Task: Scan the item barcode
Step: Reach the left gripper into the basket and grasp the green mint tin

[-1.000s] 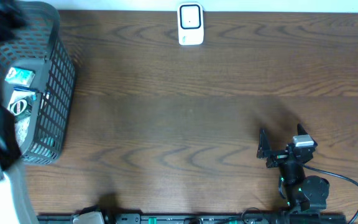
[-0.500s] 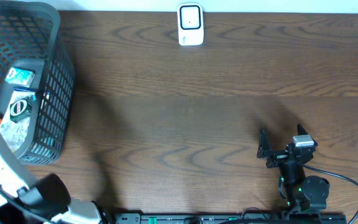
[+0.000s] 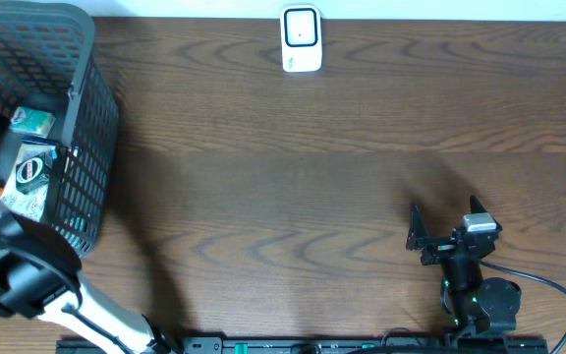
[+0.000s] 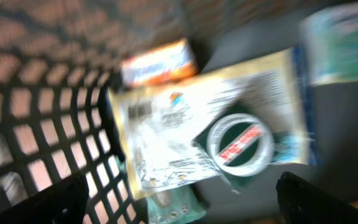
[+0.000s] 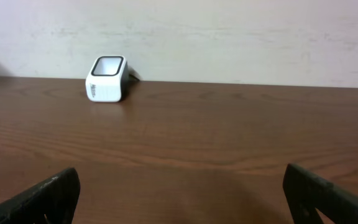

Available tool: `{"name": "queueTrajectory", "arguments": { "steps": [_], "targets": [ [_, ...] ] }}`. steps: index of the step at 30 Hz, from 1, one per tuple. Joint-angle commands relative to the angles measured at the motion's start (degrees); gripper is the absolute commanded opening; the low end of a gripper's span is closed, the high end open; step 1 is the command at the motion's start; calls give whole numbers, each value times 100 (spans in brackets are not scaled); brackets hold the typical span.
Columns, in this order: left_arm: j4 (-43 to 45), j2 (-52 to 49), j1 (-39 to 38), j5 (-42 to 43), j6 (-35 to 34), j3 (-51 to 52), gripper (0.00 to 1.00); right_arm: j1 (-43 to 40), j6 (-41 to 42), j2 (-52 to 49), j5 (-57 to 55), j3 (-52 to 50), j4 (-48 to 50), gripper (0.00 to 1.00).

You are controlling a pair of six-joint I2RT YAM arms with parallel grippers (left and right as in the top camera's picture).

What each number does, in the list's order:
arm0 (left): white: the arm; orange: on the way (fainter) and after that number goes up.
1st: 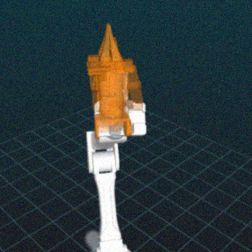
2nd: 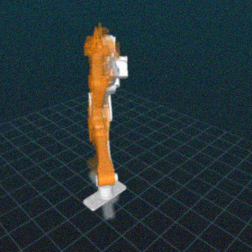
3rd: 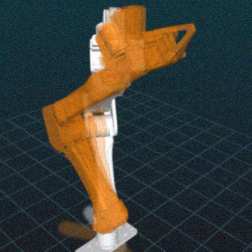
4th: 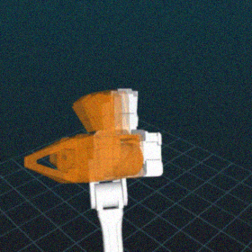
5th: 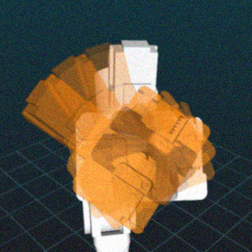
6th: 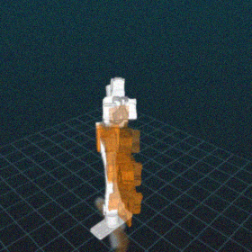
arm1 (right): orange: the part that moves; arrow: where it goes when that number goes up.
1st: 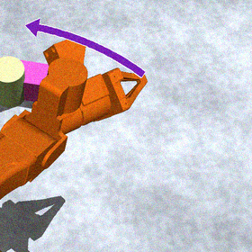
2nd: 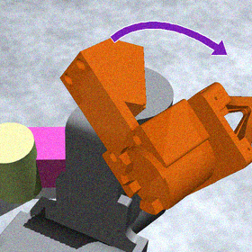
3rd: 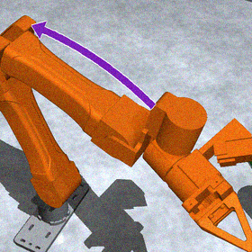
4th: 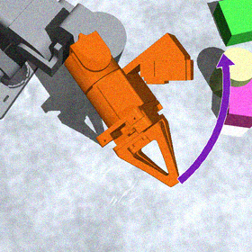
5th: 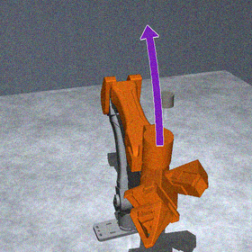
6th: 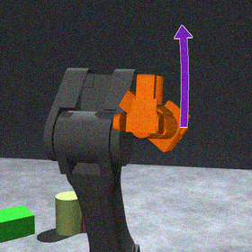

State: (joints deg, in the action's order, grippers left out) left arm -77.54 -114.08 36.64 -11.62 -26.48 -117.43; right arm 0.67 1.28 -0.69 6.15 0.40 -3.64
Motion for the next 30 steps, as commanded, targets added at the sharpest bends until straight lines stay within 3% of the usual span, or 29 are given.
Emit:
{"name": "queueTrajectory", "arguments": {
  "steps": [1,7,17,24,27,30],
  "targets": [
    [-195,-529,26,-546,-988,313,95,50,35,24,-2,-9,-24,99],
    [-168,-1001,31,-588,-1687,776,95,50,35,24,-2,-9,-22,99],
    [219,-1027,31,-586,-1727,1309,95,50,35,24,-2,-9,-22,99],
    [210,-595,24,-522,-997,828,94,50,35,24,-2,-9,-24,99],
    [656,107,17,208,-782,737,93,50,35,24,-2,-9,-22,99],
    [1132,557,-37,1104,-15,737,93,50,35,24,-2,-9,-24,99]
  ]
}}
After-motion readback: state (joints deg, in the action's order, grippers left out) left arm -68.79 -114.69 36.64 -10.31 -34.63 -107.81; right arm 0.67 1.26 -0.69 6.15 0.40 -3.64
